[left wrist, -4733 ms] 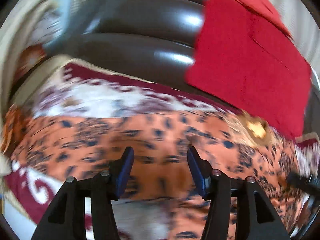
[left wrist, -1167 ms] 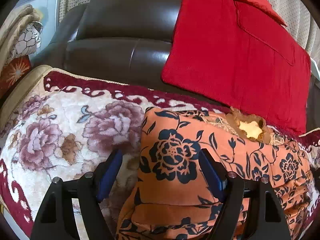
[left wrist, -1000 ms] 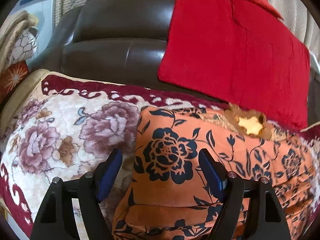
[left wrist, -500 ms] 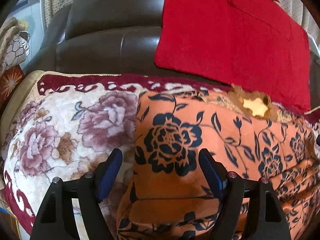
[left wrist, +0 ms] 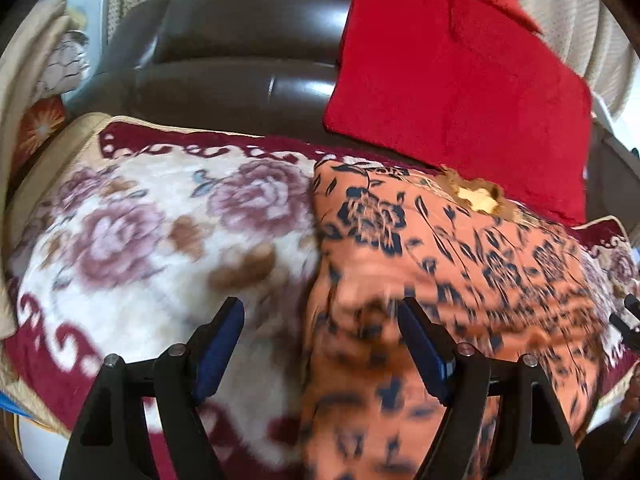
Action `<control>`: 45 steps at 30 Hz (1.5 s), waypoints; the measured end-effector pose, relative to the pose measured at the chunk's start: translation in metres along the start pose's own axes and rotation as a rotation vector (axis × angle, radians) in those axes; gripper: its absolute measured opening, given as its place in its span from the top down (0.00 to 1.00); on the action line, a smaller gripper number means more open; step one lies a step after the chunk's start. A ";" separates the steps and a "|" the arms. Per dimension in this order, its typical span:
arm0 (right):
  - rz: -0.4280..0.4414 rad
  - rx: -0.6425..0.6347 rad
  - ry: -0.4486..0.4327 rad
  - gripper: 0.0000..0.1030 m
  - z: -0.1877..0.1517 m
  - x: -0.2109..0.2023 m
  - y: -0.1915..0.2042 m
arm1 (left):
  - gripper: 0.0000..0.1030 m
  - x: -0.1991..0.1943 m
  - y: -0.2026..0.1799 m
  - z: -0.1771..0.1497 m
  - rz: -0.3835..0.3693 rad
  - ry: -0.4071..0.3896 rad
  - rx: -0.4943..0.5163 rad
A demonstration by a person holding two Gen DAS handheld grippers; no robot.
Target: Fold small clothes
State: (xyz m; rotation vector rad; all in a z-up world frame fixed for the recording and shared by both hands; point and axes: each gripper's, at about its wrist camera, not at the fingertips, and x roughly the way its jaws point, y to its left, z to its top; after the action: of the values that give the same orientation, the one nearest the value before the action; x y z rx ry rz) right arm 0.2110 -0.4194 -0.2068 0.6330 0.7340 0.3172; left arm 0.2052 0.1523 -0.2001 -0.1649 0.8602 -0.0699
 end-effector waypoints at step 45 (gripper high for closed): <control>-0.007 -0.029 0.418 0.91 -0.134 -0.048 -0.015 | 0.94 -0.038 -0.015 -0.126 -0.485 0.280 -0.113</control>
State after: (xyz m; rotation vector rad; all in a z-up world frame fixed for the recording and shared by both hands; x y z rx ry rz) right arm 0.0833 -0.3970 -0.2679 0.5416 1.1285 0.4603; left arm 0.0852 0.1276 -0.2494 -0.4761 1.0892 -0.5088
